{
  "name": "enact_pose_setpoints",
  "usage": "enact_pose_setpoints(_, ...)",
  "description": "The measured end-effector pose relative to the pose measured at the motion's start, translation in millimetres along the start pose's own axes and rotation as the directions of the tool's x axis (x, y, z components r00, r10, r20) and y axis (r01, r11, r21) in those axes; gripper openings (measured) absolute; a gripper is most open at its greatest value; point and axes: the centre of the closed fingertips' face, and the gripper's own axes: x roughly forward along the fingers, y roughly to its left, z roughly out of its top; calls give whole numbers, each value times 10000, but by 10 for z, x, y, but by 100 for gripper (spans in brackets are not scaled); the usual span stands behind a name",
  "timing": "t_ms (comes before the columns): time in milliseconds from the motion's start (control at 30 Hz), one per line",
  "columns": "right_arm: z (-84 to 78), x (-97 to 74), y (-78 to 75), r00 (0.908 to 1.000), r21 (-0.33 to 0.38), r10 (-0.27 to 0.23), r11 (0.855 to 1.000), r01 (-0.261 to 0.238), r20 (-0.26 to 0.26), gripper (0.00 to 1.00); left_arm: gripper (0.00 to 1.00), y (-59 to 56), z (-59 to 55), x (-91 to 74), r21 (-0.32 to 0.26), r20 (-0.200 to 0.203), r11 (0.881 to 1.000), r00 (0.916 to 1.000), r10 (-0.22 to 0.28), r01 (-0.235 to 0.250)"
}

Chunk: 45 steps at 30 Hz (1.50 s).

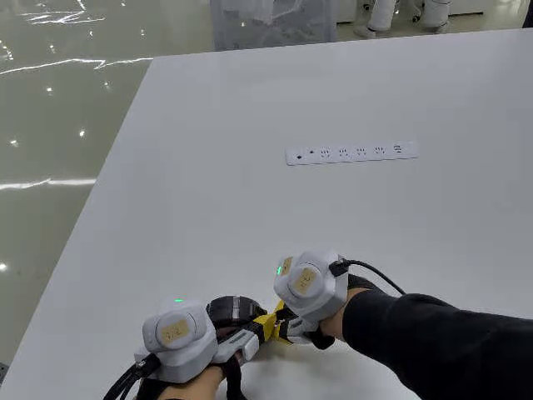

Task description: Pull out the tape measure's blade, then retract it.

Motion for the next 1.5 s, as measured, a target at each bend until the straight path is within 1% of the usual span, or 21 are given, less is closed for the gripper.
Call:
enact_pose_setpoints(33,-1,1,0,10000,167,-48,9998,49,-12,10,62,2,-1,5,16,-26,10000,10000,8,-8)
enact_pose_setpoints(67,3,5,-3,10000,131,-79,9999,80,-58,10,62,3,-2,8,19,-34,10000,10000,26,-26)
enact_pose_setpoints(100,3,11,-1,9996,-60,-222,9997,221,-173,10,62,-1,-5,10,55,-38,10000,10000,48,-48)
enact_pose_setpoints(167,-4,17,7,9990,-315,-381,9988,373,-246,10,62,-5,-11,18,123,-62,9999,9999,87,-86)
enact_pose_setpoints(267,-8,13,-8,9990,-285,-410,9988,404,-197,10,62,-3,-13,15,140,-37,9999,10000,88,-87)
enact_pose_setpoints(367,-13,13,-7,9992,-453,-387,9982,381,-108,10,62,-2,-13,14,132,-31,9999,10000,80,-80)
enact_pose_setpoints(533,-8,9,-12,9988,-311,-485,9983,487,59,11,63,-4,1,22,178,-30,9998,9999,119,-119)
enact_pose_setpoints(600,-12,4,-22,9983,-206,-576,9981,576,31,11,64,1,8,22,98,-59,9999,9999,81,-81)
enact_pose_setpoints(667,-12,-2,-33,9976,-8,-680,9977,680,149,11,64,16,29,15,-62,-38,10000,10000,70,-70)
enact_pose_setpoints(833,-21,-29,-18,9957,675,-828,9945,800,405,12,63,-6,48,5,408,-50,9992,10000,24,-22)
enact_pose_setpoints(967,-50,-68,21,9935,853,-937,9925,881,644,14,63,0,61,-10,594,-5,9982,9999,-123,123)
enact_pose_setpoints(1067,-80,-134,49,9920,1042,-976,9906,890,800,13,61,-10,93,-41,916,-19,9955,9997,-254,254)
enact_pose_setpoints(1133,-111,-178,71,9906,1142,-1014,9893,907,914,14,61,-10,115,-61,1234,-71,9916,9993,-376,382)
enact_pose_setpoints(1200,-150,-217,85,9898,1155,-1078,9886,968,930,14,62,5,127,-78,1552,-113,9873,9994,-331,345)
enact_pose_setpoints(1300,-172,-282,90,9873,1208,-1213,9867,1086,1031,15,64,33,138,-104,1456,-84,9885,9991,-404,412)
enact_pose_setpoints(1433,-169,-381,90,9824,1208,-1430,9843,1285,1205,17,76,93,135,-156,1363,-46,9897,9990,-444,446)
enact_pose_setpoints(1500,-187,-432,87,9804,1250,-1551,9822,1399,1218,18,78,119,125,-195,1448,-77,9884,9990,-450,457)
